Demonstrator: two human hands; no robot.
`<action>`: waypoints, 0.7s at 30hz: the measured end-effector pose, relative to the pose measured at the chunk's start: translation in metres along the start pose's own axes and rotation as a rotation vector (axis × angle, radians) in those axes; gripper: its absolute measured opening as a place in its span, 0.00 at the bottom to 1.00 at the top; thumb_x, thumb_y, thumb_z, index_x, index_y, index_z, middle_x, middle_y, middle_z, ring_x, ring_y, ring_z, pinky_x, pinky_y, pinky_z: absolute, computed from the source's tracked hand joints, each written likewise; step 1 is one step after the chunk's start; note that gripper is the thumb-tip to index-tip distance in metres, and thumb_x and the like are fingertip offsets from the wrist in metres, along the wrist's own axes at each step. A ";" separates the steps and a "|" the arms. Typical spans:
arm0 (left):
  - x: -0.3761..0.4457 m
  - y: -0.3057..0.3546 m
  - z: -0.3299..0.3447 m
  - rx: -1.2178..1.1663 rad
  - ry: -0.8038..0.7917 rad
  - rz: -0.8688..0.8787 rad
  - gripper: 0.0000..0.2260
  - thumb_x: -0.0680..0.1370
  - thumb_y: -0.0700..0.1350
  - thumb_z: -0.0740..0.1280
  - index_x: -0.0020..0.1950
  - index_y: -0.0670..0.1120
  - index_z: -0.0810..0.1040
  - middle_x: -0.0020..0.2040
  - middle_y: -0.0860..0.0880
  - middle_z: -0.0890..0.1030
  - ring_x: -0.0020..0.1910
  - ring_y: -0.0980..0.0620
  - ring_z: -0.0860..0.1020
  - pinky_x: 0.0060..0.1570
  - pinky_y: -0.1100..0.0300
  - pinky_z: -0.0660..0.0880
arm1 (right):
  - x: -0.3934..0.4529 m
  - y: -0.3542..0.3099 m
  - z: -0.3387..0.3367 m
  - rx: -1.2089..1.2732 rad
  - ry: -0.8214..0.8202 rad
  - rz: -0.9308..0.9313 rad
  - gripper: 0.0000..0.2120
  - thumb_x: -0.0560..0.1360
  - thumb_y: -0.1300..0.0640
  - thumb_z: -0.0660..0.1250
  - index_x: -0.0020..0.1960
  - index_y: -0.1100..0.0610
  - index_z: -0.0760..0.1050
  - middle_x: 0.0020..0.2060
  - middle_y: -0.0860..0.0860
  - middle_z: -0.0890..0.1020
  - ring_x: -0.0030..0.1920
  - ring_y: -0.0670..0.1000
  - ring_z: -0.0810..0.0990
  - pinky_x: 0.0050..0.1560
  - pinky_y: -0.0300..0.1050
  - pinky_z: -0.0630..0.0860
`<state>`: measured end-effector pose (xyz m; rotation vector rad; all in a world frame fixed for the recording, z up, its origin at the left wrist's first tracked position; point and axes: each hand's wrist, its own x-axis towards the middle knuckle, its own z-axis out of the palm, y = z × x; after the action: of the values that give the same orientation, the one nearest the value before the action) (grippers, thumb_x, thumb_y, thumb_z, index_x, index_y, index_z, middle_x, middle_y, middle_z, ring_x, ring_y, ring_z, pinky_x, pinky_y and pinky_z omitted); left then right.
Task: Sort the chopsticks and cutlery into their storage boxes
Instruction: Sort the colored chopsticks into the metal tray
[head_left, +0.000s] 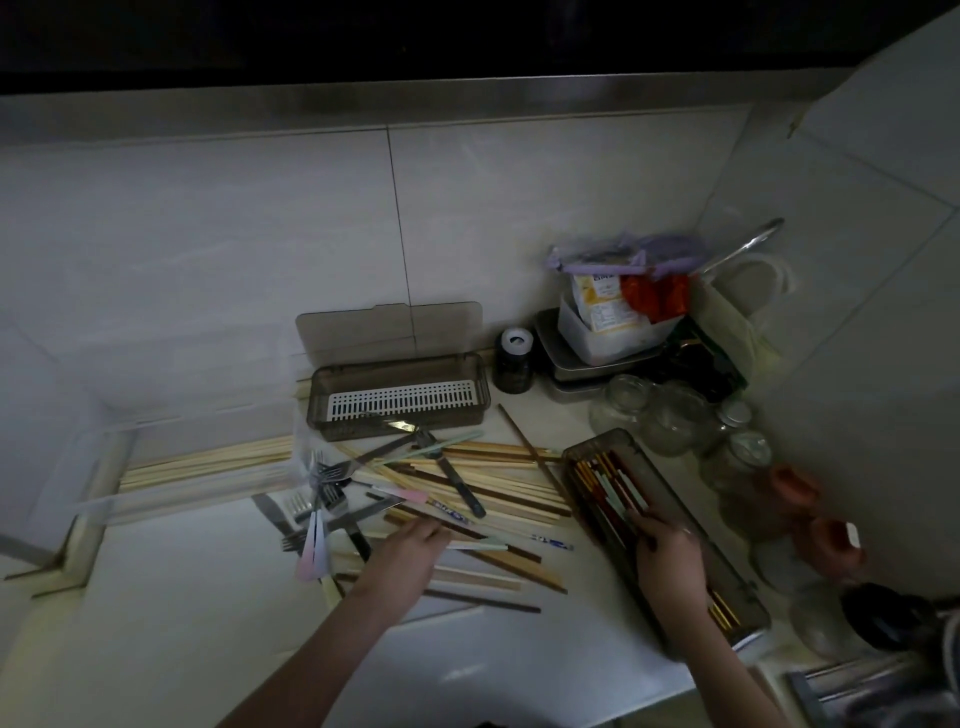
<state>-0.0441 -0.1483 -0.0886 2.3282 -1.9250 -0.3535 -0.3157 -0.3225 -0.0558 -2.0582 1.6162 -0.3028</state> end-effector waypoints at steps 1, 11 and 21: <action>0.000 0.001 0.000 -0.031 -0.012 0.003 0.19 0.65 0.34 0.72 0.54 0.46 0.81 0.54 0.46 0.81 0.53 0.46 0.80 0.45 0.55 0.81 | 0.000 -0.007 0.000 0.013 0.037 -0.029 0.19 0.76 0.66 0.60 0.63 0.52 0.77 0.66 0.54 0.74 0.65 0.56 0.71 0.68 0.51 0.67; 0.023 -0.037 -0.040 -0.086 0.033 -0.211 0.19 0.76 0.37 0.60 0.66 0.48 0.72 0.65 0.49 0.74 0.63 0.48 0.73 0.59 0.58 0.71 | 0.010 -0.054 0.018 0.025 -0.015 -0.217 0.18 0.75 0.65 0.61 0.61 0.53 0.78 0.64 0.54 0.75 0.62 0.53 0.73 0.63 0.51 0.72; 0.051 -0.058 -0.044 -0.066 -0.049 -0.326 0.30 0.77 0.39 0.62 0.77 0.44 0.54 0.76 0.45 0.59 0.71 0.42 0.64 0.69 0.52 0.65 | 0.000 -0.054 0.031 -0.057 -0.038 -0.265 0.15 0.75 0.62 0.63 0.60 0.51 0.78 0.68 0.54 0.71 0.68 0.57 0.68 0.66 0.60 0.68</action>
<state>0.0309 -0.1902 -0.0645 2.6099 -1.5219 -0.4959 -0.2558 -0.3056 -0.0541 -2.3104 1.3441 -0.3100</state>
